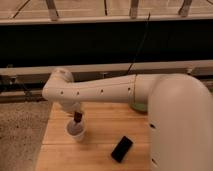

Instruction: Place the pepper in the ceramic cup

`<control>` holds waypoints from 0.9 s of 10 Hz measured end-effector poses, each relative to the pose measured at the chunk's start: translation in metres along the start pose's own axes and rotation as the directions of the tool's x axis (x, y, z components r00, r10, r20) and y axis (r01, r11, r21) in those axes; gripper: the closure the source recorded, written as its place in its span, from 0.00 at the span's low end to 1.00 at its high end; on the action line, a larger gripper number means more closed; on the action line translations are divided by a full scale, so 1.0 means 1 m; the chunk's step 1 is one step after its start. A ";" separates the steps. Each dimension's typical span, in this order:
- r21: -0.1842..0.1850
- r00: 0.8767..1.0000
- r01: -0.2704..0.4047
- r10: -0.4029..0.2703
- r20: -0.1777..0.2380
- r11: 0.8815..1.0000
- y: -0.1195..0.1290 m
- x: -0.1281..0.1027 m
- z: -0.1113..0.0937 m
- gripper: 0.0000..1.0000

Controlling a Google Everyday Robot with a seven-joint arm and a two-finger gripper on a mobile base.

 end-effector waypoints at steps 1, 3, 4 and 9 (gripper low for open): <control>0.001 1.000 0.003 -0.003 0.000 1.000 -0.001 -0.001 0.000 0.96; 0.008 1.000 0.007 -0.007 -0.002 1.000 -0.003 -0.003 0.002 0.96; 0.011 1.000 0.008 -0.008 -0.004 1.000 -0.004 -0.003 0.002 0.96; 0.017 1.000 0.013 -0.013 -0.005 1.000 -0.005 -0.006 0.006 0.76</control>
